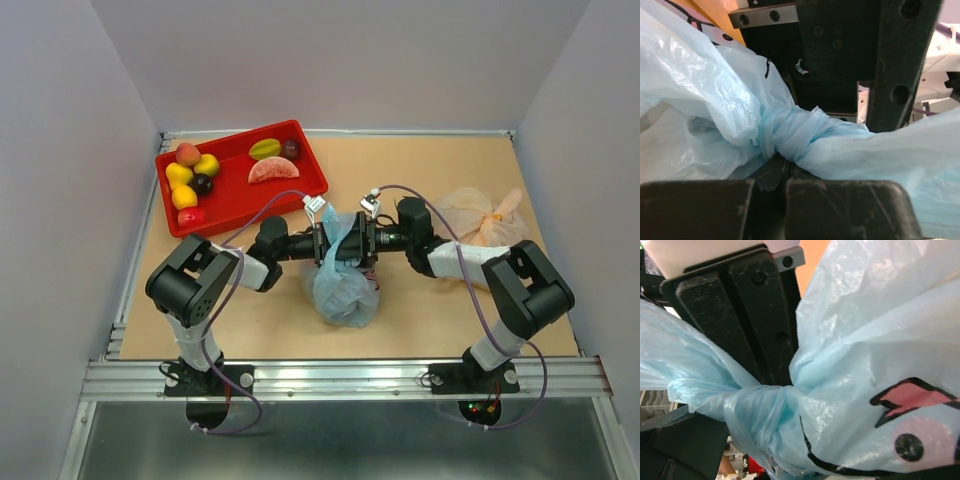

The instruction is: Place the fake fruits into the plastic bag and tie a complex knot

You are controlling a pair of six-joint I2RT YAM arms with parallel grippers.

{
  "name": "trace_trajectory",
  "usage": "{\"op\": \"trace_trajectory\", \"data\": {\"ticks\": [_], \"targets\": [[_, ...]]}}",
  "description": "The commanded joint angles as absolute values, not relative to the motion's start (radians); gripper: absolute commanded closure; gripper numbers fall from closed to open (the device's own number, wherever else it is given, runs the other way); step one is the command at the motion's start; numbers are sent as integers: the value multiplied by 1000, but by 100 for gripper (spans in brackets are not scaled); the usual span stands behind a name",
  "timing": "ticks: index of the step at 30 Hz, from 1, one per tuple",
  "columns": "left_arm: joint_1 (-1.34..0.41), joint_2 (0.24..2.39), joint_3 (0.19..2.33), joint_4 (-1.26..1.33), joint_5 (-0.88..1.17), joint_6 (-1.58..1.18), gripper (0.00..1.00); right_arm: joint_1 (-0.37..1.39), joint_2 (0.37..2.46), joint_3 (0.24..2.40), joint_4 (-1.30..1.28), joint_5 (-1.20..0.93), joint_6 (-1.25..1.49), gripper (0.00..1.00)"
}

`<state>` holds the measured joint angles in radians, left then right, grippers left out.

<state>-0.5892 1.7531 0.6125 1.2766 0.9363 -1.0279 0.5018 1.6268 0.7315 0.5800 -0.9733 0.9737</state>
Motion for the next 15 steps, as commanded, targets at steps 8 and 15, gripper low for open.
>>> {"op": "trace_trajectory", "data": {"ticks": [8,15], "targets": [[-649,1799,624,1479,859,-1014,100,526,1629,793,749,-966,959,0],[-644,1828,670,1650,809,-1129,100,569,1598,700,797,-960,992,0]]}}
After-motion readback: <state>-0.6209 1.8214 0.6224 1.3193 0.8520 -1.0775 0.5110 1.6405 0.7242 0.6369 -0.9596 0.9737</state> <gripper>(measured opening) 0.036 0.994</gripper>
